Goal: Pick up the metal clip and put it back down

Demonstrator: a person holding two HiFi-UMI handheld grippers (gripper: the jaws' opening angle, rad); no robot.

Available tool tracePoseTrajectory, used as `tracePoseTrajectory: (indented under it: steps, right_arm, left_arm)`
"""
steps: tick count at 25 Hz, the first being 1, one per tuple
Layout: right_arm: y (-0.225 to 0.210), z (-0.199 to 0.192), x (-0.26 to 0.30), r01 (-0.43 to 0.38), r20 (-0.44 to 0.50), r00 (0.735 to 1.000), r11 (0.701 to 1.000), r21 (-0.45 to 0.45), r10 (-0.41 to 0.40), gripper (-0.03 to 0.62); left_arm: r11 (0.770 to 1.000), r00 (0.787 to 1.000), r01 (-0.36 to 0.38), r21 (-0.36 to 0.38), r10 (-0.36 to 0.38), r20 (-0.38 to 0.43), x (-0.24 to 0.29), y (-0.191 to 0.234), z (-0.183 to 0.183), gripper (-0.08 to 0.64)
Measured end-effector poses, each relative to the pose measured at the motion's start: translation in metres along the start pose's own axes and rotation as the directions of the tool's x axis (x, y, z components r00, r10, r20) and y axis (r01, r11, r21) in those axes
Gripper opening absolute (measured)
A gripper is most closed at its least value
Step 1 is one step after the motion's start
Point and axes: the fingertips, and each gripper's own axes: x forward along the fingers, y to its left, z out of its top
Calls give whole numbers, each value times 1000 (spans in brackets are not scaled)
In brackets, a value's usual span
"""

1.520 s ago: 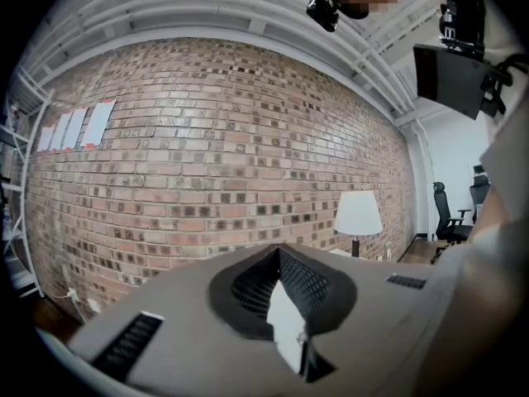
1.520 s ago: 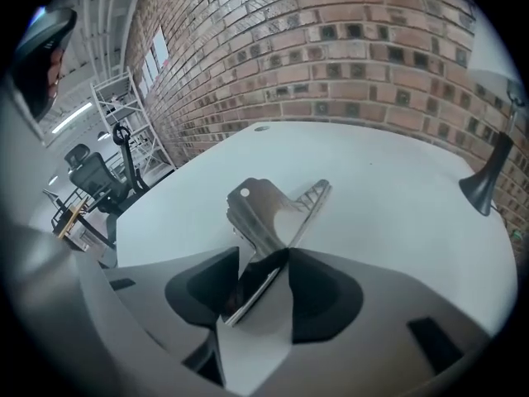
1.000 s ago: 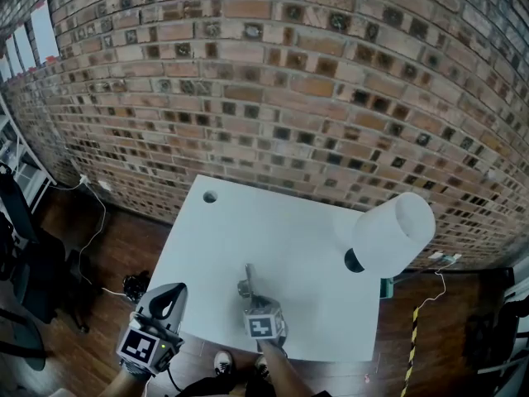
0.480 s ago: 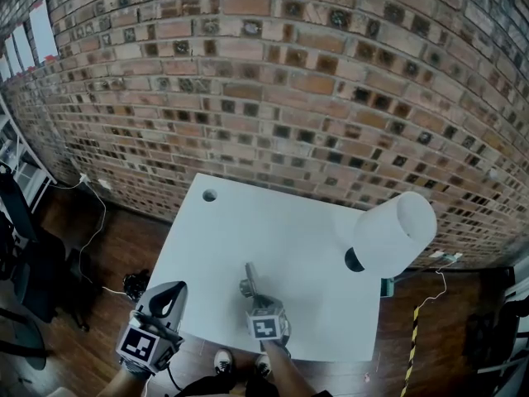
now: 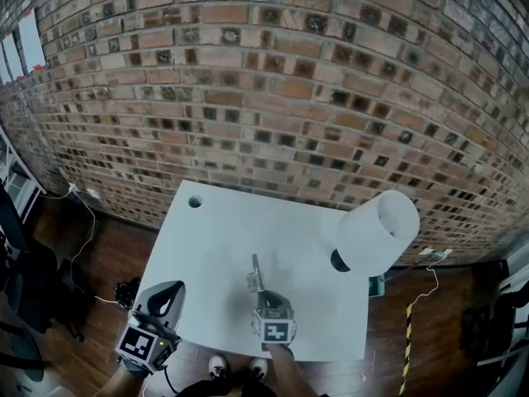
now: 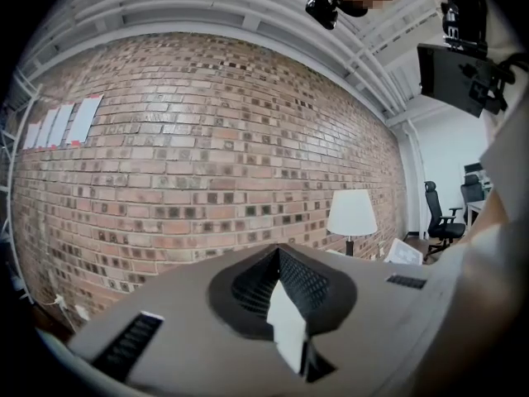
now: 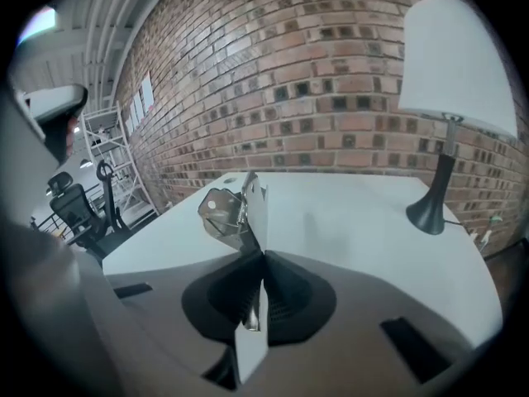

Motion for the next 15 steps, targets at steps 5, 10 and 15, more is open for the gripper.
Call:
tracePoseTrajectory:
  steps: [5,10,15]
  right_arm:
    - [-27,47,-35,28,125,992,1000,9,-29,0]
    - [-34,91,-78,12,231,973,1000,15,-15,0]
    - [-35,127,-125,-13,332,943,1000,11,8,0]
  left_arm:
    - [999,999,20,40,-22,46,11,-8,10,18]
    - [998,996,45,44,-48,75,22,-21,23,18]
    - [995,992,55,79,-63,112,30,-28,36,18]
